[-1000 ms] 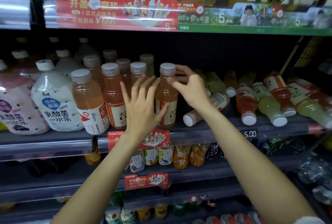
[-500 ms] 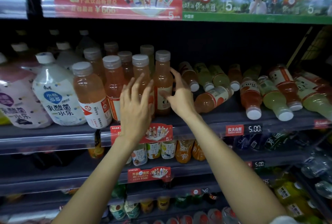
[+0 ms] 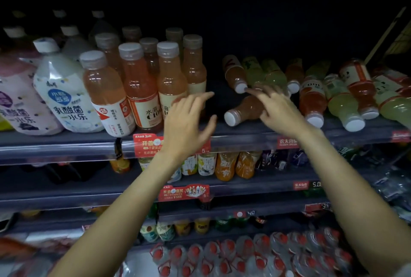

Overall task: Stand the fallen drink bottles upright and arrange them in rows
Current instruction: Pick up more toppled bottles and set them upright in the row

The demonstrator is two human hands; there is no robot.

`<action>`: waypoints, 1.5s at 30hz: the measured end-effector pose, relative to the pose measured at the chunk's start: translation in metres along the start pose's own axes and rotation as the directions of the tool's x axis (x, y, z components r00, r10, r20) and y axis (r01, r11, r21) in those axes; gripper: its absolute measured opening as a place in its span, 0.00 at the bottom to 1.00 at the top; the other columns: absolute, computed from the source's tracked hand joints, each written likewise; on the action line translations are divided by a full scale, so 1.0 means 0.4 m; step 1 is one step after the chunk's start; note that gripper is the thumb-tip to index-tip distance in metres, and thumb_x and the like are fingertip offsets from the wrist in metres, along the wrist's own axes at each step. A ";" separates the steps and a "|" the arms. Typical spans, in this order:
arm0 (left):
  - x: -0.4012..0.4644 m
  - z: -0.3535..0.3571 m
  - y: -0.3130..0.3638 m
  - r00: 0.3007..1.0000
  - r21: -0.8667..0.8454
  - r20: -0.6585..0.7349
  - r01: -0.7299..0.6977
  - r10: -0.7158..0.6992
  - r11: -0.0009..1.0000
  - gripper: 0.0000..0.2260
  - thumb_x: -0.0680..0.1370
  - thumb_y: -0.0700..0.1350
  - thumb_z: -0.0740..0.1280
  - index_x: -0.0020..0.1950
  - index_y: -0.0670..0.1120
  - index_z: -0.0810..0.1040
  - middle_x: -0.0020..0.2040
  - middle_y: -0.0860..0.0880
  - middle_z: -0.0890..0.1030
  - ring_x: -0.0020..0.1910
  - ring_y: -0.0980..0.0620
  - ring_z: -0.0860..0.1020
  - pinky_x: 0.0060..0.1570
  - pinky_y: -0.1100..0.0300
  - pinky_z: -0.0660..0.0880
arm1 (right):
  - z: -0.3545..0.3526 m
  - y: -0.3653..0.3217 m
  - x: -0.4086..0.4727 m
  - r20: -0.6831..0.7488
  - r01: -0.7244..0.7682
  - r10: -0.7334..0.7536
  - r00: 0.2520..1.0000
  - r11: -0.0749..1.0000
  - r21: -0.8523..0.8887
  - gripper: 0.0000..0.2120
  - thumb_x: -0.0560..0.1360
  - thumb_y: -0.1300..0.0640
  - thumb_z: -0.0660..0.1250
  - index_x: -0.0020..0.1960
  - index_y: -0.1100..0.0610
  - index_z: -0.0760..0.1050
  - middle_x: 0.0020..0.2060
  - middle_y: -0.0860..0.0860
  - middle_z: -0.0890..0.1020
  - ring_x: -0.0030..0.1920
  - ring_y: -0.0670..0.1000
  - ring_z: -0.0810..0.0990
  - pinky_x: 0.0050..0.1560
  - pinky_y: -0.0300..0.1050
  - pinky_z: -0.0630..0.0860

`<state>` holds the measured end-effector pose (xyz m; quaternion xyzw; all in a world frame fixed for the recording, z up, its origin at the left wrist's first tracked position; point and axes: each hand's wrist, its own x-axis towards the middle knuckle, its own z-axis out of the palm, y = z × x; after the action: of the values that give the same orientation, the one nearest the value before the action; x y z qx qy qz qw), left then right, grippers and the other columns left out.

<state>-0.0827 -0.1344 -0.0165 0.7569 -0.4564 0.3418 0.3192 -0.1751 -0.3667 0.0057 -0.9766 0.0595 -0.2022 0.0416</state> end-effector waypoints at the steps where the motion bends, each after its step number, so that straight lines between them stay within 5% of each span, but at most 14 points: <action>1: 0.009 0.020 0.023 0.997 -0.028 0.082 0.017 -0.015 0.999 0.20 0.76 0.52 0.67 0.65 0.46 0.72 0.56 0.47 0.78 0.53 0.49 0.76 0.50 0.56 0.73 | -0.001 0.028 0.001 0.057 -0.011 0.018 0.998 0.993 -0.116 0.38 0.68 0.69 0.64 0.74 0.52 0.59 0.71 0.55 0.64 0.71 0.59 0.60 0.69 0.58 0.59; 4: 0.044 0.103 0.077 0.925 -0.011 0.343 0.178 -0.164 0.984 0.28 0.73 0.60 0.69 0.66 0.47 0.69 0.58 0.47 0.77 0.55 0.45 0.76 0.48 0.52 0.75 | 0.009 0.077 0.014 0.142 -0.005 0.043 0.989 0.967 -0.255 0.42 0.67 0.70 0.65 0.76 0.50 0.56 0.74 0.53 0.59 0.74 0.58 0.55 0.70 0.62 0.55; 7: 0.071 0.169 0.090 0.824 -0.023 0.474 0.364 -0.311 0.931 0.27 0.71 0.60 0.71 0.63 0.47 0.69 0.57 0.45 0.77 0.55 0.43 0.77 0.50 0.50 0.75 | 0.025 0.097 0.017 0.131 0.046 -0.011 0.991 0.963 -0.265 0.39 0.64 0.68 0.71 0.72 0.53 0.63 0.72 0.54 0.65 0.73 0.57 0.60 0.69 0.60 0.59; 11: 0.076 0.158 0.090 0.879 -0.258 0.330 0.435 -0.345 0.863 0.20 0.68 0.50 0.76 0.55 0.47 0.74 0.53 0.49 0.79 0.52 0.49 0.78 0.51 0.53 0.75 | 0.018 0.095 0.004 -0.074 0.067 -0.082 0.994 0.981 -0.185 0.32 0.62 0.61 0.77 0.64 0.55 0.71 0.59 0.55 0.79 0.60 0.59 0.76 0.59 0.55 0.70; 14: 0.092 0.099 0.122 0.943 -0.519 0.099 0.322 -0.318 0.792 0.22 0.70 0.43 0.75 0.61 0.46 0.72 0.56 0.52 0.77 0.56 0.54 0.77 0.55 0.57 0.75 | 0.000 0.050 -0.011 -0.182 -0.059 0.070 0.981 0.996 0.063 0.33 0.64 0.52 0.77 0.66 0.53 0.69 0.58 0.54 0.79 0.56 0.59 0.78 0.51 0.52 0.73; 17: 0.103 0.058 0.128 0.934 -0.644 -0.018 0.262 -0.356 0.719 0.24 0.75 0.39 0.71 0.68 0.43 0.67 0.65 0.48 0.73 0.62 0.53 0.75 0.59 0.59 0.74 | 0.001 -0.028 -0.008 -0.180 -0.121 0.200 0.963 0.919 0.375 0.36 0.63 0.46 0.77 0.67 0.50 0.68 0.57 0.51 0.80 0.56 0.54 0.78 0.50 0.50 0.76; 22: 0.040 0.057 0.070 0.928 -0.474 -0.033 0.313 -0.372 0.823 0.26 0.77 0.39 0.67 0.73 0.44 0.61 0.68 0.45 0.71 0.67 0.50 0.71 0.64 0.48 0.71 | 0.024 -0.134 0.043 -0.047 -0.159 0.244 0.969 0.752 0.640 0.37 0.62 0.45 0.79 0.66 0.50 0.67 0.57 0.49 0.80 0.57 0.50 0.78 0.53 0.45 0.76; 27: 0.003 0.055 0.037 0.934 -0.345 0.004 0.337 -0.357 0.876 0.26 0.77 0.39 0.66 0.74 0.45 0.62 0.68 0.48 0.67 0.68 0.51 0.67 0.63 0.48 0.71 | 0.076 -0.190 0.075 0.056 -0.226 0.302 0.952 0.567 0.792 0.34 0.64 0.51 0.78 0.64 0.52 0.65 0.58 0.52 0.80 0.56 0.50 0.79 0.56 0.49 0.77; 32: -0.015 0.064 0.016 0.948 -0.162 -0.009 0.313 -0.318 0.936 0.32 0.73 0.36 0.68 0.75 0.41 0.61 0.71 0.41 0.65 0.70 0.46 0.65 0.66 0.66 0.66 | 0.102 -0.214 0.076 0.071 -0.209 0.271 0.960 0.524 0.826 0.31 0.68 0.52 0.76 0.65 0.53 0.65 0.60 0.51 0.78 0.58 0.48 0.78 0.57 0.44 0.77; 35: -0.032 0.074 0.025 0.944 0.004 -0.063 0.325 -0.325 0.946 0.37 0.73 0.46 0.73 0.76 0.41 0.59 0.71 0.38 0.64 0.69 0.45 0.64 0.58 0.71 0.64 | 0.099 -0.192 0.073 0.130 -0.182 0.137 0.982 0.487 0.855 0.25 0.74 0.54 0.70 0.68 0.53 0.67 0.63 0.50 0.76 0.61 0.45 0.75 0.57 0.40 0.75; 37: -0.030 0.082 0.025 0.940 0.081 -0.119 0.330 -0.320 0.940 0.37 0.73 0.50 0.73 0.75 0.41 0.59 0.71 0.38 0.65 0.68 0.44 0.64 0.57 0.61 0.70 | 0.095 -0.153 0.072 0.103 -0.138 0.096 0.990 0.543 0.828 0.18 0.76 0.57 0.66 0.66 0.54 0.71 0.62 0.51 0.77 0.61 0.46 0.75 0.60 0.42 0.74; 41: -0.012 0.095 0.020 0.950 0.118 -0.149 0.293 -0.275 0.949 0.37 0.71 0.46 0.75 0.74 0.39 0.60 0.71 0.39 0.64 0.67 0.44 0.63 0.59 0.51 0.72 | 0.088 -0.043 0.084 -0.132 -0.089 0.162 0.978 0.895 0.438 0.12 0.75 0.62 0.65 0.58 0.55 0.77 0.56 0.53 0.79 0.54 0.52 0.79 0.51 0.49 0.77; 45: -0.009 0.097 0.025 0.941 0.069 -0.132 0.324 -0.313 0.944 0.38 0.71 0.44 0.75 0.75 0.39 0.60 0.72 0.40 0.65 0.68 0.45 0.62 0.59 0.55 0.71 | 0.081 0.013 0.152 0.021 -0.181 0.183 0.983 0.981 -0.069 0.16 0.78 0.59 0.60 0.65 0.56 0.70 0.65 0.58 0.67 0.52 0.65 0.76 0.43 0.52 0.70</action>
<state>-0.0842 -0.1675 -0.0394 0.8125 -0.2924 0.3502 0.3629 -0.1073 -0.3781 -0.0007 -0.9706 0.1548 -0.1824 0.0280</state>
